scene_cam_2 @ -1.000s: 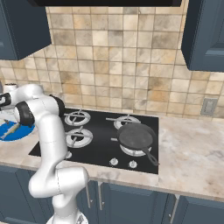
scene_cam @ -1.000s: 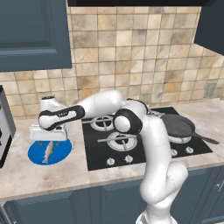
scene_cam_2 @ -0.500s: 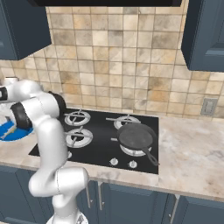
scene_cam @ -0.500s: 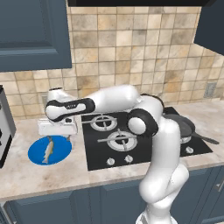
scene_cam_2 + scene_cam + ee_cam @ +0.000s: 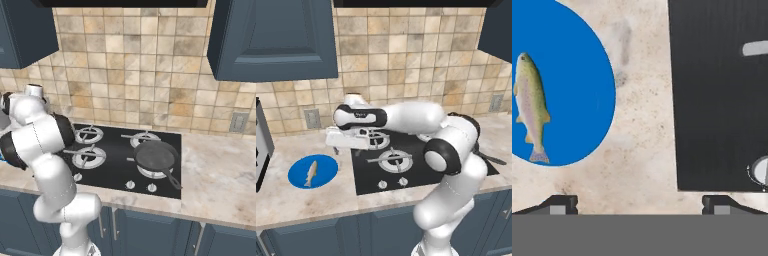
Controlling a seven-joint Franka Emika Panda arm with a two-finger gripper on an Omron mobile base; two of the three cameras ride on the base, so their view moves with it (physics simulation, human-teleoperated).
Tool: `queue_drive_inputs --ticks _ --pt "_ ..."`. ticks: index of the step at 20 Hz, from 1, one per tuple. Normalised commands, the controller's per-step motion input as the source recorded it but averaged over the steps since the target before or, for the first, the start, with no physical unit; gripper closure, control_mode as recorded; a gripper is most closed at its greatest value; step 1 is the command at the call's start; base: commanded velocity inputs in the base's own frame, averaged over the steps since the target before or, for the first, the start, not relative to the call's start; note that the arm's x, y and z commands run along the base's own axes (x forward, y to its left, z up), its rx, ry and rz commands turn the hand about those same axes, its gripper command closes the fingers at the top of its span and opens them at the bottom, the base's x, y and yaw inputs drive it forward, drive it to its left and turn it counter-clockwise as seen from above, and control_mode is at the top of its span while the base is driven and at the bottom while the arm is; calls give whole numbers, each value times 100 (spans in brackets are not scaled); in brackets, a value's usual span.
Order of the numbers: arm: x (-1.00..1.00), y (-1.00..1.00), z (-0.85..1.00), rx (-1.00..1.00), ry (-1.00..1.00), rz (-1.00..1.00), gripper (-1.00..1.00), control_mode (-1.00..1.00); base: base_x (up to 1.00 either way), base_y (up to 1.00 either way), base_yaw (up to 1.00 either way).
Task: Place the fish on the plate and place the eggplant on the same plate.
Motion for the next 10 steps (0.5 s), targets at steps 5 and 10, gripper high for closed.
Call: queue_drive_inputs --ticks 5,10 --pt "-45 -75 60 12 -1 0 -100 -100 0 0 0" --pt "-68 -68 63 4 4 1 -100 -100 0 0 0"
